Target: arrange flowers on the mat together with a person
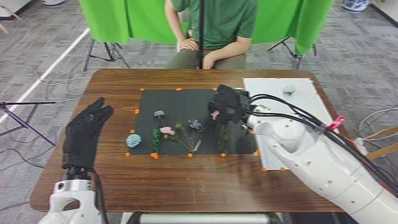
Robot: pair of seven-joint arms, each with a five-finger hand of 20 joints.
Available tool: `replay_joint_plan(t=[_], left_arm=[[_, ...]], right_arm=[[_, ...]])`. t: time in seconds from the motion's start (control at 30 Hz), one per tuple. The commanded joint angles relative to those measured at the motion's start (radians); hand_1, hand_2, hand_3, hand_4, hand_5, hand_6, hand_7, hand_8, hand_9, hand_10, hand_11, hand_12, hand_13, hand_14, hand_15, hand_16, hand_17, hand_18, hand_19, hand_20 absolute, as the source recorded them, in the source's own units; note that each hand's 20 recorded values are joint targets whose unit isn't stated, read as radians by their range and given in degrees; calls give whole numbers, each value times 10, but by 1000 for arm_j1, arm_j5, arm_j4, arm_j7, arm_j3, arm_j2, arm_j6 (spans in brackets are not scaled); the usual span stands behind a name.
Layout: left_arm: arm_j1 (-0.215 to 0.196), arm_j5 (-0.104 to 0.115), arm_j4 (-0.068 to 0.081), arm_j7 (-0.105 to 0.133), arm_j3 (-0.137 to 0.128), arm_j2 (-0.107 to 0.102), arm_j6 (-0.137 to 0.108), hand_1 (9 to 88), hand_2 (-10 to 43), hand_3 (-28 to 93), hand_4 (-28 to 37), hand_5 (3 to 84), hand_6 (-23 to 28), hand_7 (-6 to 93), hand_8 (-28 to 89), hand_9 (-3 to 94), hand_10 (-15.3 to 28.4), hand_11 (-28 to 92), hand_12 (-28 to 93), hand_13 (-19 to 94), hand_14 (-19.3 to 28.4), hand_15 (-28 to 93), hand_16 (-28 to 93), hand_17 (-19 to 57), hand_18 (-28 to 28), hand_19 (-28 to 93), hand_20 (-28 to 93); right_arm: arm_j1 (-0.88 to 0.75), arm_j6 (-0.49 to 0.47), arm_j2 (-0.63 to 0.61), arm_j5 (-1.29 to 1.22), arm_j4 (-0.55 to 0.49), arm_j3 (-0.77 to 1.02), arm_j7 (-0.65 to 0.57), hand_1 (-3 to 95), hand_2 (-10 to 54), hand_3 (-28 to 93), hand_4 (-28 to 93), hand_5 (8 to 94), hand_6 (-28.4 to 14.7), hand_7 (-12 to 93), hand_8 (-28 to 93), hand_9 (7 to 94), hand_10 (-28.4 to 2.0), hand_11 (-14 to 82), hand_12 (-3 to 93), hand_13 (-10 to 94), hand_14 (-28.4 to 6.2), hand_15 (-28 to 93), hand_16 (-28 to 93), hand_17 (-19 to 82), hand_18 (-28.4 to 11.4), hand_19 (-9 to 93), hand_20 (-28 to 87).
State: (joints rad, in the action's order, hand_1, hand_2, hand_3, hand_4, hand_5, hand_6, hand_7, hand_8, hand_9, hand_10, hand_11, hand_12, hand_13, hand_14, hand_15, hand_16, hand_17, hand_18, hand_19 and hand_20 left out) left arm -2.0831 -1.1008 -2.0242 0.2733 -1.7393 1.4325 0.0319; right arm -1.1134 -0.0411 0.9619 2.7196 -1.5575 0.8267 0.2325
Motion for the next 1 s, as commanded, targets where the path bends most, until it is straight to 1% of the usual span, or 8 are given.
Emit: replay_joint_plan(t=[0.03,0.23,0.37,0.47,0.63,0.67,0.77,1.0], left_arm=[[-2,-5,7,-8,0,3,12,312,-75,644,-165,457,32,95,-51,449,124,157,150,353,147,100,0,80,95,19,169],[-6,-5,5,-11,-4,4,14,313,-75,643,-164,457,30,97,-52,449,124,157,150,352,146,100,1,77,97,18,167],[-6,-6,5,-11,-4,4,14,313,-74,643,-163,458,26,100,-52,450,124,157,150,353,146,101,1,74,99,18,166],[-6,-6,4,-13,-4,3,15,313,-74,642,-163,459,24,102,-53,450,124,157,150,353,146,101,2,73,100,18,165],[-11,-5,1,-9,-5,3,11,312,-78,646,-163,458,22,104,-55,450,124,156,150,354,146,102,3,70,102,17,164],[-3,-6,6,-9,-3,2,13,312,-78,647,-163,458,22,104,-55,450,124,156,150,354,146,102,3,69,102,17,164],[-5,-7,5,-8,-3,3,12,313,-76,645,-164,459,23,103,-55,450,124,156,151,355,146,102,3,69,102,17,163],[-7,-6,4,-7,-5,4,11,313,-76,645,-164,458,22,103,-55,450,124,155,150,355,146,102,3,67,103,16,162]], right_arm=[[-2,-28,-21,10,-27,13,10,392,-95,784,-283,619,81,210,-161,702,-102,95,133,670,-79,267,292,345,-93,7,441],[-7,-96,-35,-7,-58,19,-20,375,-95,789,-283,601,86,214,-165,683,-112,92,126,653,-85,262,290,335,-99,18,431],[-12,-163,-38,-19,-79,27,-38,344,-95,781,-283,527,83,214,-171,638,-123,79,106,632,-94,226,281,322,-107,26,412],[-14,-168,-41,-38,-88,31,-54,325,-95,780,-283,484,86,220,-176,614,-139,76,89,624,-100,202,289,315,-111,35,397],[-10,-199,-43,-53,-103,45,-66,310,-95,777,-283,453,86,219,-179,600,-145,74,84,619,-103,191,294,304,-120,57,391],[-8,-206,-48,-63,-108,46,-76,309,-95,777,-283,451,86,219,-178,599,-146,74,83,618,-103,191,296,303,-121,60,389],[-10,-192,-49,-67,-109,59,-80,301,-95,770,-283,430,86,213,-176,582,-153,69,80,608,-108,185,292,300,-125,67,383],[-6,-194,-55,-80,-115,76,-69,287,-95,769,-281,384,78,206,-170,569,-152,68,78,597,-116,183,282,290,-136,97,378]])
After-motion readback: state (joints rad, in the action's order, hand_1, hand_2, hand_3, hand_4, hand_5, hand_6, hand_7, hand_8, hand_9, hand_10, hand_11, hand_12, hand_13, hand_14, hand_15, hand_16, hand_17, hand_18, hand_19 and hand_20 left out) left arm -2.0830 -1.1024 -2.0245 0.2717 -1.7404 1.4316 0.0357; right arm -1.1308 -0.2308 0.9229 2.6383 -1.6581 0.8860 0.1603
